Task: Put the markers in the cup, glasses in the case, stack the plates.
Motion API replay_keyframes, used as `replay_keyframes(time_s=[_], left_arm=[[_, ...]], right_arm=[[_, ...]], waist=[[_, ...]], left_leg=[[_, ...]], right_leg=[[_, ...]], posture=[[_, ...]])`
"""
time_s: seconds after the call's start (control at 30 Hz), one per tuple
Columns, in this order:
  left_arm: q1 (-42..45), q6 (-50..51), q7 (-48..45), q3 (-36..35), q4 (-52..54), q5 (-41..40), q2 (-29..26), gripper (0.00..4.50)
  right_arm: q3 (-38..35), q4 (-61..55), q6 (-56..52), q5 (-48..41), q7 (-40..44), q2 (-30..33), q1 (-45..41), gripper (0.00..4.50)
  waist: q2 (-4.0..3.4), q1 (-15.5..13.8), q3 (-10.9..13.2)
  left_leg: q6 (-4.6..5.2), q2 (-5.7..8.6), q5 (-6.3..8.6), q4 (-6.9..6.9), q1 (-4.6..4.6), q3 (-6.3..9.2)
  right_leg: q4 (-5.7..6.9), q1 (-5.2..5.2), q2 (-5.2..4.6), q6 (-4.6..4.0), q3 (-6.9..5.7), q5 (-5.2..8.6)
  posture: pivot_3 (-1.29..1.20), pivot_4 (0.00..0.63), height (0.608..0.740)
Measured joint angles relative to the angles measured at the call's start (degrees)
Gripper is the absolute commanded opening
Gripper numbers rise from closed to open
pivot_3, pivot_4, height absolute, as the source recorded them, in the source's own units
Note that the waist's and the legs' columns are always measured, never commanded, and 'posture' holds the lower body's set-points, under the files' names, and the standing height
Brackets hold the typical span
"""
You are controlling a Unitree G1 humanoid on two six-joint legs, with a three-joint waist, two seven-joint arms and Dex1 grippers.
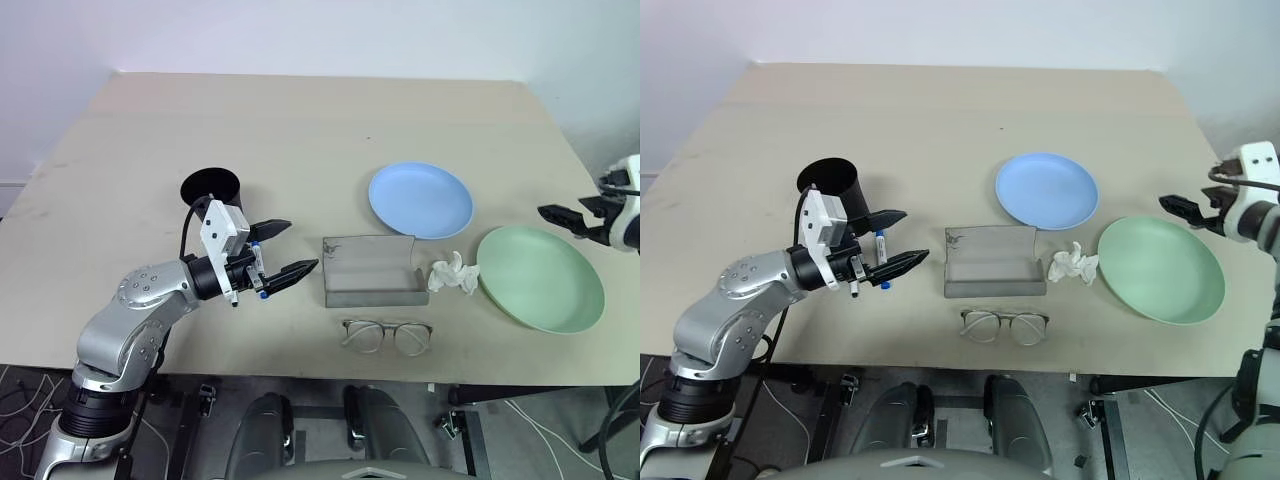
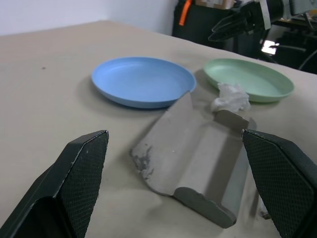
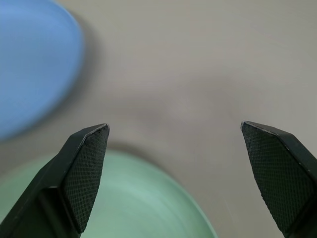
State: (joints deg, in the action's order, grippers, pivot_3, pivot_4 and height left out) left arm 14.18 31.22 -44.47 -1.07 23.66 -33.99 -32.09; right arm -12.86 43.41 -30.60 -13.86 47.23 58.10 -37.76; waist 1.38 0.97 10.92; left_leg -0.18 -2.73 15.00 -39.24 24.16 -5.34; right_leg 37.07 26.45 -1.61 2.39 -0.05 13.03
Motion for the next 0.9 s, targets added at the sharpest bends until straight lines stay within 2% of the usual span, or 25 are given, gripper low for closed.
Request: replay_keyframes(time_s=[0.23,0.57,0.67,0.73,0.77,0.9], left_arm=[[0.69,-2.10,-1.80,0.67,-4.47,3.50,-0.57,4.50],[1.19,-3.21,-2.82,0.86,-5.48,4.55,-0.41,4.50],[2.03,-2.97,-2.71,0.89,-5.45,4.58,-0.35,4.50],[2.61,-2.85,-2.63,0.89,-5.42,4.57,-0.34,4.50],[2.80,-2.77,-2.61,0.89,-5.43,4.58,-0.34,4.50],[3.94,-2.71,-2.61,0.88,-5.44,4.58,-0.33,4.50]], right_arm=[[0.07,7.76,1.00,1.81,1.22,1.12,2.16,4.47],[0.75,11.00,-1.53,3.01,3.91,1.53,4.26,4.47],[1.07,12.15,-1.36,3.68,3.74,1.53,3.38,3.92],[1.34,12.64,-1.13,4.08,3.72,1.52,2.81,3.38],[1.40,13.13,-1.06,4.19,3.63,1.51,2.38,2.90],[1.89,14.25,-0.97,4.77,3.23,1.46,0.70,1.65]], waist=[[0.00,0.01,0.00],[0.00,0.01,0.00],[0.00,-0.03,0.00],[0.00,-0.03,0.00],[0.00,-0.03,0.00],[0.00,-0.04,0.00]], left_leg=[[0.00,0.01,0.00,0.00,-0.04,-0.06],[0.00,0.00,0.00,-0.01,-0.16,-0.08],[0.00,0.00,0.00,-0.01,-0.19,-0.08],[0.00,0.00,0.00,-0.02,-0.20,-0.10],[0.00,0.00,0.00,-0.02,-0.20,-0.10],[0.00,0.01,0.00,-0.02,-0.20,-0.12]], right_leg=[[0.02,-0.01,0.02,0.02,0.06,0.00],[0.03,-0.10,0.03,0.06,0.09,0.00],[0.04,-0.14,0.03,0.05,0.09,0.01],[0.04,-0.15,0.01,0.05,0.11,0.01],[0.04,-0.15,0.01,0.05,0.11,0.00],[0.04,-0.14,0.02,0.09,0.12,-0.03]], posture=[[0.00,0.150,0.701],[0.00,0.150,0.701],[0.00,0.150,0.701],[0.00,0.150,0.701],[0.00,0.150,0.701],[0.00,0.150,0.701]])
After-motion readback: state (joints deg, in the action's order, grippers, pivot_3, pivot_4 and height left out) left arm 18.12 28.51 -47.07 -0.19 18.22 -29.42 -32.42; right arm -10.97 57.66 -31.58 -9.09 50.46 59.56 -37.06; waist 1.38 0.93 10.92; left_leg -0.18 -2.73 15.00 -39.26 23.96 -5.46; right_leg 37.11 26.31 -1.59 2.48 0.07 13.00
